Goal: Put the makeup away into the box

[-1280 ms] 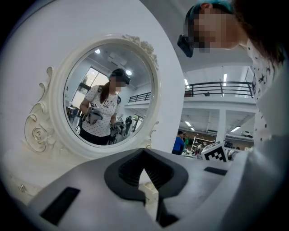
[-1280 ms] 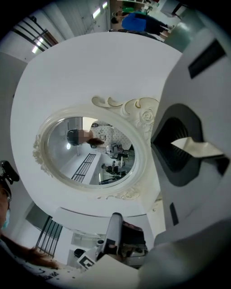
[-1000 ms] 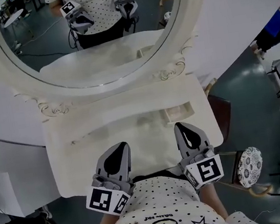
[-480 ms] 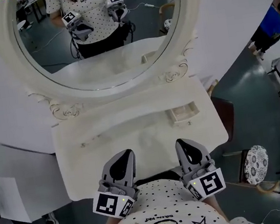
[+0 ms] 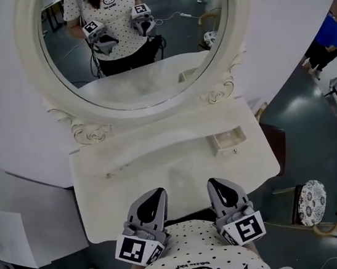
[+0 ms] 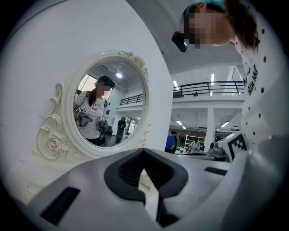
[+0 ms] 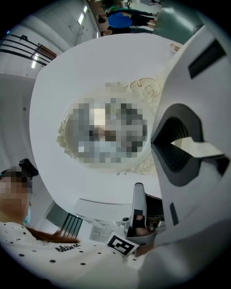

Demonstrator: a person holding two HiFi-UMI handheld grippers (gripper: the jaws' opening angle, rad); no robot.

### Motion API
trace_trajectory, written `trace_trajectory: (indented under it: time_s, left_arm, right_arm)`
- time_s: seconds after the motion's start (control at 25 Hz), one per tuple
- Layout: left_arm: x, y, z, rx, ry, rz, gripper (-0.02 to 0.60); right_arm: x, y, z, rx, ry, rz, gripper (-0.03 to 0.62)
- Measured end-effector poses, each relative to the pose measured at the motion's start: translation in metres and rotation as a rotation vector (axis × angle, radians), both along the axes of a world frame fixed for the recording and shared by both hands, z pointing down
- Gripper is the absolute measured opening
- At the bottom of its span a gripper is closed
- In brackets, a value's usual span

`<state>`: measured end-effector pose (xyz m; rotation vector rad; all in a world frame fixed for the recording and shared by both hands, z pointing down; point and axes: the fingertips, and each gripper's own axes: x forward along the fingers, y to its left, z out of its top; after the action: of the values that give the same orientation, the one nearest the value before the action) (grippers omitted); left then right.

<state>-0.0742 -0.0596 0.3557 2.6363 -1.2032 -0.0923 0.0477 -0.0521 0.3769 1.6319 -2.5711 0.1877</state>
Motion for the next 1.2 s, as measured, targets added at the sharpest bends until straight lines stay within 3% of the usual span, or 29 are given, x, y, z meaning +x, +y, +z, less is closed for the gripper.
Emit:
trace_trajectory:
  time_s: [1.2]
  left_arm:
    - [-0.003, 0.016, -0.004, 0.026, 0.045, 0.064, -0.005]
  right_arm:
    - [-0.019, 0.016, -0.001, 0.010, 0.053, -0.012, 0.006]
